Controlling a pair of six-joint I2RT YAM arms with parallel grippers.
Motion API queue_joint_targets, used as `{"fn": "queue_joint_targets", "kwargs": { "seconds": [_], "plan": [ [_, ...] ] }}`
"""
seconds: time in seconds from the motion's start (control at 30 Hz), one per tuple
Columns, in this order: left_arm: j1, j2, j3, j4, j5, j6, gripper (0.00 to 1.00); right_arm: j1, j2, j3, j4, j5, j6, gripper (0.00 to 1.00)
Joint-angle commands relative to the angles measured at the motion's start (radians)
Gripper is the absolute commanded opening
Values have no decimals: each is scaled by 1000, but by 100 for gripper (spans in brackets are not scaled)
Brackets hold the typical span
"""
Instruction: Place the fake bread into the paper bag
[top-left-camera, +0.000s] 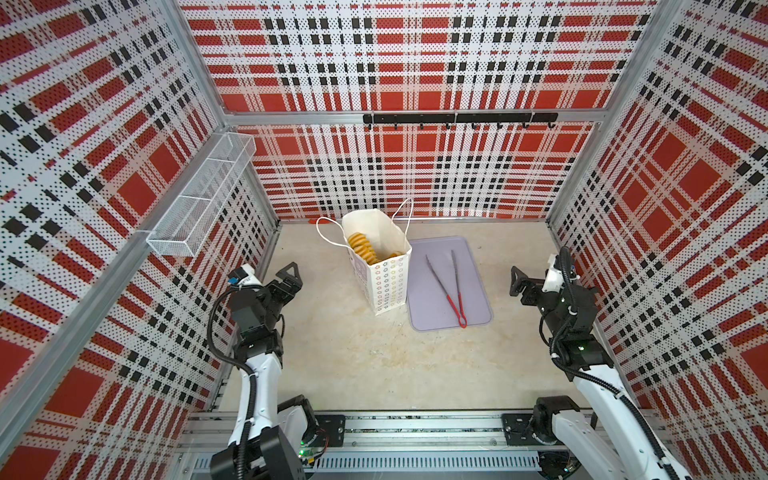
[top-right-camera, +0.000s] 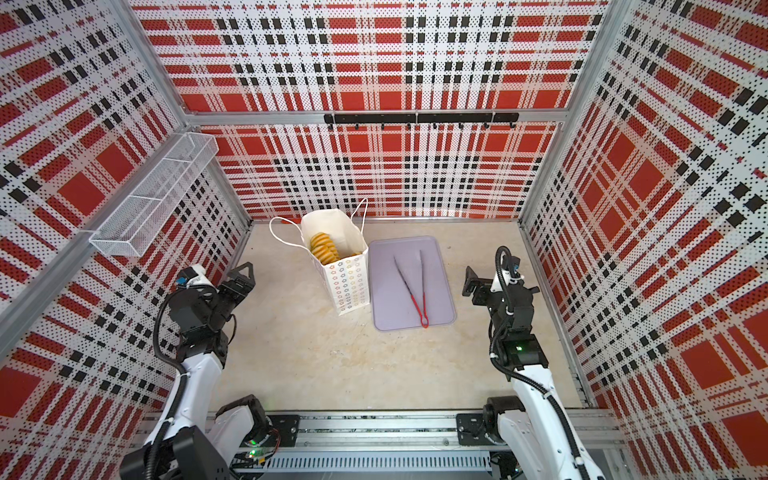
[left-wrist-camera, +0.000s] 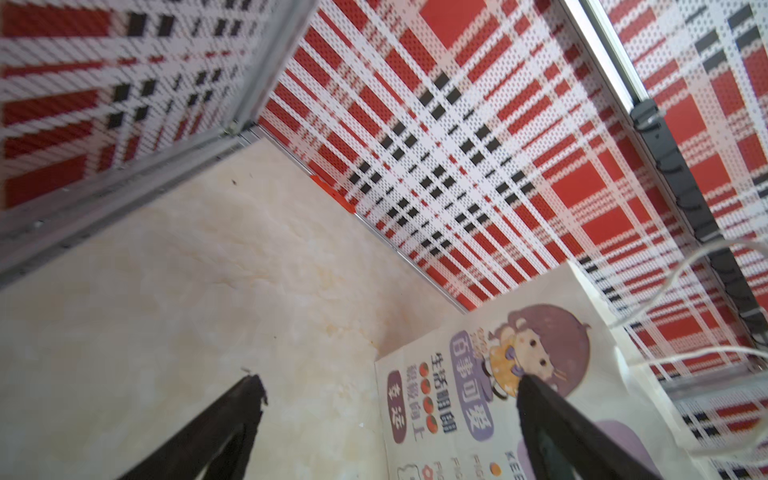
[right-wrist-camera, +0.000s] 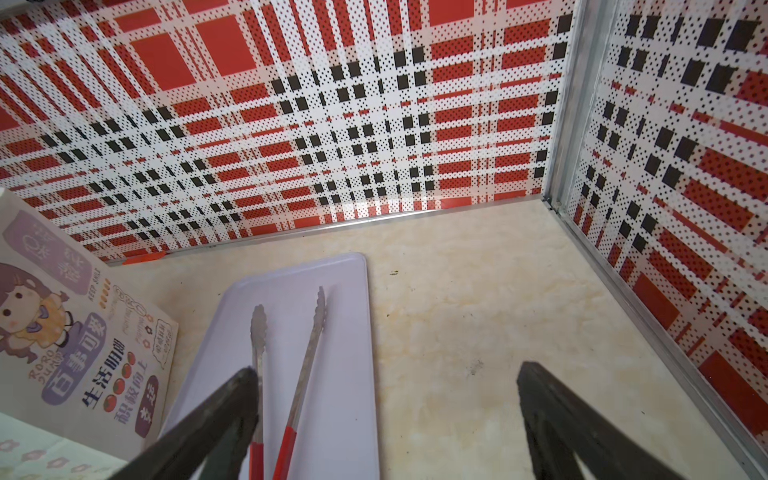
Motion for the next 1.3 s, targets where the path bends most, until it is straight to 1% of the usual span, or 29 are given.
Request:
{"fn": "queue_joint_targets", "kwargs": {
  "seconds": [0.0, 0.07, 0.13, 0.23, 0.37, 0.43, 0.5, 0.6, 0.7, 0.87, 1.0, 1.13, 1.27],
  "plan": [
    [38, 21, -11, 97, -76, -14, 98, -18, 42, -42, 71, -17, -36, 100],
    [40, 34, -22, 109, -135, 25, 98, -27, 68, -68, 130, -6, -38, 100],
    [33, 38, -50, 160, -187, 39, 98, -30, 95, -89, 174, 3, -42, 100],
    [3, 45, -87, 223, -267, 92, 98, -31, 127, -115, 226, 14, -54, 100],
    [-18, 60, -145, 340, -303, 144, 98, -32, 160, -162, 320, 48, -70, 100],
    [-37, 61, -174, 392, -346, 165, 98, -32, 169, -189, 364, 62, -74, 100],
    [-83, 60, -193, 417, -409, 215, 98, -32, 176, -213, 405, 75, -79, 100],
    [-215, 57, -215, 448, -555, 352, 98, -32, 192, -247, 461, 93, -87, 100],
    [-320, 84, -258, 557, -658, 443, 98, -32, 208, -259, 486, 100, -98, 100],
    [-372, 184, -306, 717, -691, 518, 98, -32, 243, -294, 563, 104, -122, 100],
    [-378, 271, -347, 896, -667, 538, 98, -32, 295, -315, 619, 109, -131, 100],
    [-389, 337, -336, 941, -663, 540, 98, -32, 337, -324, 670, 109, -137, 99],
    [-411, 401, -331, 1003, -658, 553, 98, -32, 385, -339, 758, 86, -168, 99]
  ]
}}
